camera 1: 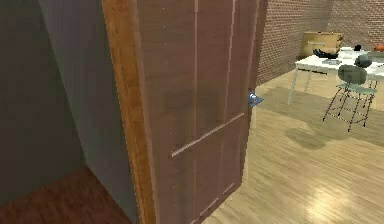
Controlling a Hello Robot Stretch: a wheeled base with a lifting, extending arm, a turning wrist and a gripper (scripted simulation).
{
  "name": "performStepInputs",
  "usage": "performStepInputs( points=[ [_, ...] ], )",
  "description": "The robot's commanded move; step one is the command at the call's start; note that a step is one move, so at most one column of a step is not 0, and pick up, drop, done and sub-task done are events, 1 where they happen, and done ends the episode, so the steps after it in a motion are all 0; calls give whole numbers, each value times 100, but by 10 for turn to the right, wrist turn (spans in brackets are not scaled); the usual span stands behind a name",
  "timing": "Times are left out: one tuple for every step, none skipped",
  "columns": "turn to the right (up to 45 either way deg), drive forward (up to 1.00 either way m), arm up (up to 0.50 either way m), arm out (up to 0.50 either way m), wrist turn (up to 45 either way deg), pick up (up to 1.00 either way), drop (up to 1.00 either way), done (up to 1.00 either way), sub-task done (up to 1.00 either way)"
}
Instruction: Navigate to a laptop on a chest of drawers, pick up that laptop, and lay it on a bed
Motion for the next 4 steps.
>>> performStepInputs(
  points=[
    [240, 0, 0, 0, 0, 0, 0, 0, 0],
    [0, 70, 0, 0, 0, 0, 0, 0, 0],
    [450, 0, 0, 0, 0, 0, 0, 0, 0],
    [150, 0, 0, 0, 0, 0, 0, 0, 0]
  ],
)
